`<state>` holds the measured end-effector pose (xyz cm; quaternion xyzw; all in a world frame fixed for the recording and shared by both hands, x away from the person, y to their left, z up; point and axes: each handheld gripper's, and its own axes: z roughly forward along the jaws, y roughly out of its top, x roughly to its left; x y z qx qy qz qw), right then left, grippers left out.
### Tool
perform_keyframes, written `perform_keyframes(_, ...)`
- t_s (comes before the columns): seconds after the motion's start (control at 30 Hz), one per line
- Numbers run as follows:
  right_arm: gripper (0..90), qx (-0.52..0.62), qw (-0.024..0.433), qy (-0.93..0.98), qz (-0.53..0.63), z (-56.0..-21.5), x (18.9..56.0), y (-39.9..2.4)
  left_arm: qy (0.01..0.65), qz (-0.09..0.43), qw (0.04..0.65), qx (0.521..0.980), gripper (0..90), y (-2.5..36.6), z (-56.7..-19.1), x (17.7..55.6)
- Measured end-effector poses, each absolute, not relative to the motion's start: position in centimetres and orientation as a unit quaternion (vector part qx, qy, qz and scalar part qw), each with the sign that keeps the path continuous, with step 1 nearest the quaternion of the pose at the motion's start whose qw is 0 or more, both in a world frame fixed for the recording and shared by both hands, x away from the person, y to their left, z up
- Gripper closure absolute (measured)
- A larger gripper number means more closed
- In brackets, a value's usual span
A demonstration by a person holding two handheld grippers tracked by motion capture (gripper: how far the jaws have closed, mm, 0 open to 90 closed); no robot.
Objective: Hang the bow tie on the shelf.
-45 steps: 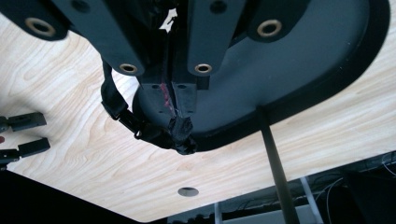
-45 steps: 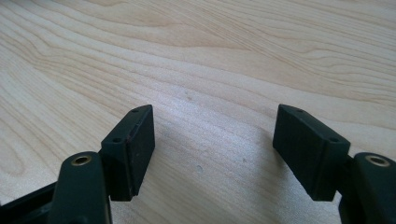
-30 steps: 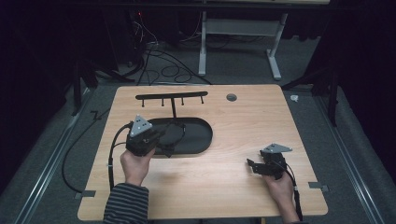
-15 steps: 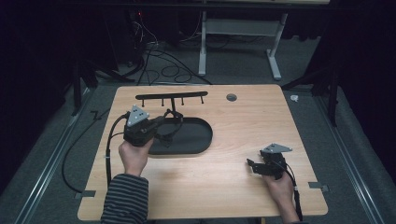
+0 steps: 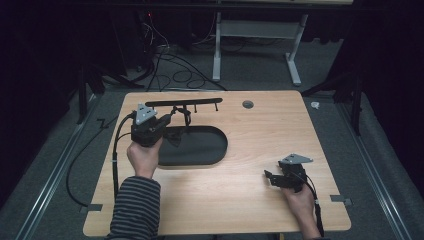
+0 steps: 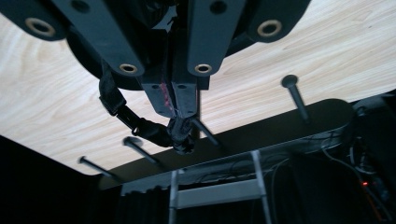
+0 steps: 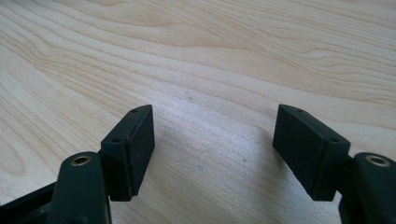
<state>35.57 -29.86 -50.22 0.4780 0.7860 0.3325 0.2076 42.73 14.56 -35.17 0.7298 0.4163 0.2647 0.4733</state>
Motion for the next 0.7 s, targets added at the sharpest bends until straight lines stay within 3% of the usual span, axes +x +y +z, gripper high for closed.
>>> perform_keyframes(0.7,31.0,0.479,0.207,0.786,0.333,-50.2,35.6,-29.9,0.448,0.302,0.438,0.719,88.1,14.5,-36.7,44.3)
